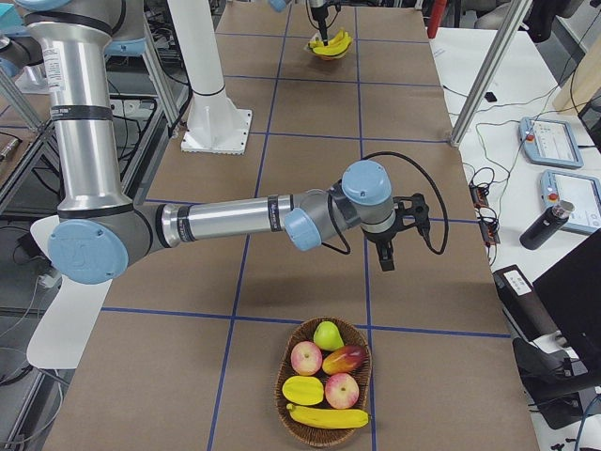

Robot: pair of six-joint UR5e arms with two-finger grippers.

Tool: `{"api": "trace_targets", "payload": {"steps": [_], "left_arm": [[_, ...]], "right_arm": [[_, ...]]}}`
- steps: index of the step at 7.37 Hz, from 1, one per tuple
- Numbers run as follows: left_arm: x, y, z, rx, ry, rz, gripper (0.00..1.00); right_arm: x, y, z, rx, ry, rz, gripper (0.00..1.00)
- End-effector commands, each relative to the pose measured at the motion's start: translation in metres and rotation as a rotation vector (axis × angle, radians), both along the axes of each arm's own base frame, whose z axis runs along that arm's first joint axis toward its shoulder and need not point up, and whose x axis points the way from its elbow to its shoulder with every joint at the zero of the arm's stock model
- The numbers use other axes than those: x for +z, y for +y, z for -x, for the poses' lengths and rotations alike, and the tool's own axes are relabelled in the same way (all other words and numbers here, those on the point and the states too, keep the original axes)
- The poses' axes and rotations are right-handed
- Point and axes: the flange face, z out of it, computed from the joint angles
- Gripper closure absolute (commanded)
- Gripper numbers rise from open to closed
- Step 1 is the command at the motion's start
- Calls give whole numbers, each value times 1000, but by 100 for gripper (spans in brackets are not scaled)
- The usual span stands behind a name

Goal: Transfer all bananas from basket to plate

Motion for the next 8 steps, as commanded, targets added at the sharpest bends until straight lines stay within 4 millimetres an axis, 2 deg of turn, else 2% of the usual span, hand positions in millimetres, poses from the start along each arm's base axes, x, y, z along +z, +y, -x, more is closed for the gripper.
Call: {"api": "trace_targets", "payload": {"steps": [1, 2, 4, 5, 6, 8], "left_arm": [[-60, -15, 24, 22, 142, -42, 0], [-73, -21, 19, 23, 159, -64, 0], [-79, -22, 15, 27, 168, -73, 0], [-81, -24, 16, 24, 169, -77, 0], [-82, -24, 15, 24, 170, -78, 0], [-85, -25, 15, 23, 175, -85, 0]], "right_arm": [[64, 1, -33, -97, 82, -78, 0], [101, 7, -53, -150, 121, -118, 0], [178, 35, -73, -199, 147, -77, 0], [202, 49, -82, -181, 161, -24, 0], [216, 46, -95, -144, 190, 30, 0], [219, 33, -104, -35, 220, 139, 2]]}}
